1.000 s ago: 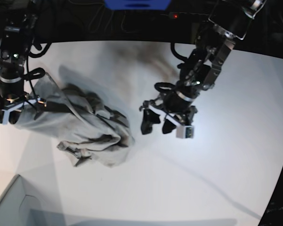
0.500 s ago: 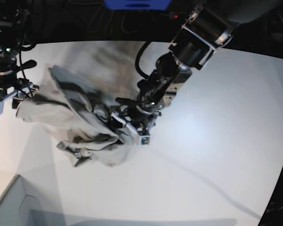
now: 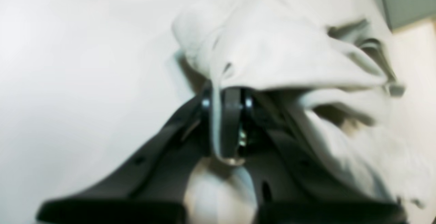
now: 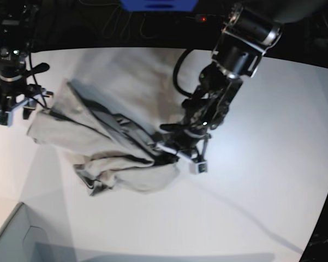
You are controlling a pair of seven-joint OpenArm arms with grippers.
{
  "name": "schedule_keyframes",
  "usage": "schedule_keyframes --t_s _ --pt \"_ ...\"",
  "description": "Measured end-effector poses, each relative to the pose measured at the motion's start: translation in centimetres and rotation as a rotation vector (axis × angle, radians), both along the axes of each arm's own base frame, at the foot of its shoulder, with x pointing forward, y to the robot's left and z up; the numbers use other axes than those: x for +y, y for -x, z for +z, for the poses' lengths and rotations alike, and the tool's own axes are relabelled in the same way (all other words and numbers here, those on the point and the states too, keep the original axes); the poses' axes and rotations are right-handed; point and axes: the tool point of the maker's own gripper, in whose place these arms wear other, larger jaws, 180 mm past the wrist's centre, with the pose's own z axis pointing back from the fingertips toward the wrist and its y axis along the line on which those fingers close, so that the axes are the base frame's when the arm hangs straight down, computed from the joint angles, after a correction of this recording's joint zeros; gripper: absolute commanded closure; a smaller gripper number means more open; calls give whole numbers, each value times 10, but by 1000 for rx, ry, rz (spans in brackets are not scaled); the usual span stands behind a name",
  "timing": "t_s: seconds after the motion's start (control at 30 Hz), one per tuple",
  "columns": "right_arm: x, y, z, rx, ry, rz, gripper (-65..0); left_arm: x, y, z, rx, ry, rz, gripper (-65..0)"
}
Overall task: Layout the t-shirt on the table in an organized manner, then fold the t-shirt properly
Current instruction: 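Lift the shirt with both grippers and pull it apart to spread, then release and regrasp the shirt edges with both grippers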
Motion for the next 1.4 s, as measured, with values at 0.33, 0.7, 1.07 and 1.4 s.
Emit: schedule_keyframes --t_s 0.33,0.7,1.07,1.4 --pt "127 -14 -22 38 -140 318 -315 102 73 47 -136 -29 116 -4" --pt "194 -7 -26 56 -210 484 -313 132 111 38 -87 -47 192 -405" --pt "193 -9 -25 52 -206 484 -314 215 141 31 -51 -92 443 -409" --pt "190 -10 -26 54 -203 479 -315 229 98 -14 35 -80 497 -408"
